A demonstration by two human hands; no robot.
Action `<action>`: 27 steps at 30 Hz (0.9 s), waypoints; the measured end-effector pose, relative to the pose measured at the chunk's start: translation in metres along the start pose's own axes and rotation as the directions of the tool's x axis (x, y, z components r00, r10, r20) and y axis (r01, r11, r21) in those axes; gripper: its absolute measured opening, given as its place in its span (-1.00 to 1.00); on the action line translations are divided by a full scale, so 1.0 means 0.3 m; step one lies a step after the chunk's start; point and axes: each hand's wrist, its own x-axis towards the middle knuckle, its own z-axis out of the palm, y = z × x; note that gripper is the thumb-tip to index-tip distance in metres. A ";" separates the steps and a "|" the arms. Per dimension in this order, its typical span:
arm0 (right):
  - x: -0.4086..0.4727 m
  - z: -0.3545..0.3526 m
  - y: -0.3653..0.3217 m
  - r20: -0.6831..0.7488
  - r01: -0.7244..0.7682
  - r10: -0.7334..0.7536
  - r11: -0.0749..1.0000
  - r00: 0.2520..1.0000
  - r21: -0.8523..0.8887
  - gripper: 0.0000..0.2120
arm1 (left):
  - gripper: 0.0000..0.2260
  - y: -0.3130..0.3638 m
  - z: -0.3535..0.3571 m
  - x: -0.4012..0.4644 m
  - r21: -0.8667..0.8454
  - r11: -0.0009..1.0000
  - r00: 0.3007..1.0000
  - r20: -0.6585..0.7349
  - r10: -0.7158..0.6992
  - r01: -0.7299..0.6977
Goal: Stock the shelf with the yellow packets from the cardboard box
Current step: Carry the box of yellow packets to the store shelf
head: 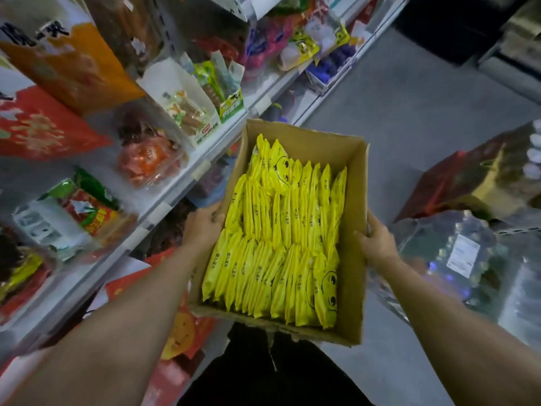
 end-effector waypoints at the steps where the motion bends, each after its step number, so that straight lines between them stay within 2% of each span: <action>1: 0.016 0.009 -0.012 -0.004 -0.014 0.014 1.000 1.000 0.000 -0.38 | -0.61 0.010 -0.004 0.039 0.012 1.000 1.000 0.016 0.010 -0.010; 7: 0.122 0.066 -0.063 -0.064 -0.093 0.096 0.994 0.993 0.051 -0.36 | -0.58 0.065 -0.036 0.270 0.005 0.997 0.988 0.136 0.069 -0.071; 10: 0.175 0.102 -0.076 -0.090 -0.117 0.126 0.988 0.988 0.096 -0.34 | -0.60 0.094 -0.029 0.375 -0.010 0.997 0.989 0.121 0.084 -0.083; 18: 0.290 0.255 -0.092 -0.142 -0.197 0.219 0.969 0.965 0.151 -0.31 | -0.60 0.087 -0.017 0.616 0.104 0.987 0.983 0.153 0.104 -0.120; 22: 0.308 0.360 -0.074 -0.164 -0.239 0.267 0.956 0.950 0.172 -0.34 | -0.61 0.047 0.012 0.672 0.117 0.981 0.980 0.142 0.140 -0.157; 27: 0.293 0.432 -0.057 -0.235 -0.230 0.258 0.963 0.937 0.142 -0.35 | -0.62 -0.014 0.037 0.681 0.135 0.978 0.983 0.116 0.143 -0.159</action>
